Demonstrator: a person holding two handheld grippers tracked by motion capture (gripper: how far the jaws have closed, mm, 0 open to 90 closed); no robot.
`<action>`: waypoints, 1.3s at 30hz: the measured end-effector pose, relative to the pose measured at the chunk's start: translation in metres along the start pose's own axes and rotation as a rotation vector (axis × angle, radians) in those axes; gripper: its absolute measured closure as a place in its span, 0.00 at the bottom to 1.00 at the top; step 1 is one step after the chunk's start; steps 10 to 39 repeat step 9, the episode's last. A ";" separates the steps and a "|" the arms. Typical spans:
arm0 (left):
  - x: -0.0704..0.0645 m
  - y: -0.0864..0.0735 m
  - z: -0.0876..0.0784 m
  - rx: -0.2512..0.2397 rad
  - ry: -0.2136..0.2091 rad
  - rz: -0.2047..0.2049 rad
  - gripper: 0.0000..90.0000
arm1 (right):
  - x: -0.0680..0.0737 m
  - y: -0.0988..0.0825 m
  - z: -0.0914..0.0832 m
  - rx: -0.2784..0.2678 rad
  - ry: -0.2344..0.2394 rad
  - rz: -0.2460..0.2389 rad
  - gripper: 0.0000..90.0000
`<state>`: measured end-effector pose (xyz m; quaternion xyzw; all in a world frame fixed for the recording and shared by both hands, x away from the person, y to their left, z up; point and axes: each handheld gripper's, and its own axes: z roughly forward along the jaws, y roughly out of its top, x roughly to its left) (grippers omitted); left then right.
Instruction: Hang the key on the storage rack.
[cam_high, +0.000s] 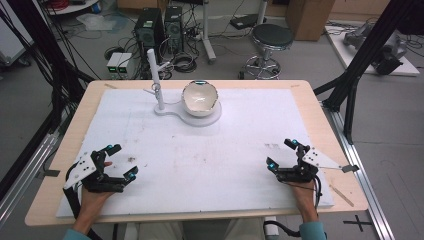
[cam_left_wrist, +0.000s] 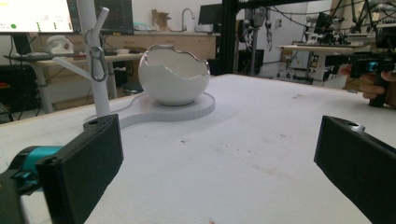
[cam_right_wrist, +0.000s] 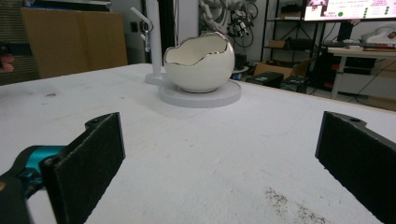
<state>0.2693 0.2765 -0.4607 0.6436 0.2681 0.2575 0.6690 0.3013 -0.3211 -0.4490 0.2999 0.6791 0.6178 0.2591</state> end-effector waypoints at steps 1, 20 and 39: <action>0.000 0.000 -0.001 -0.011 0.005 -0.005 0.02 | 0.000 0.000 0.000 0.001 0.000 0.001 0.01; 0.000 0.000 -0.001 -0.009 0.018 -0.003 0.02 | 0.000 0.000 0.000 -0.001 -0.002 -0.010 0.01; 0.000 0.000 -0.001 -0.009 0.018 -0.003 0.02 | 0.000 0.000 0.000 -0.001 -0.002 -0.010 0.01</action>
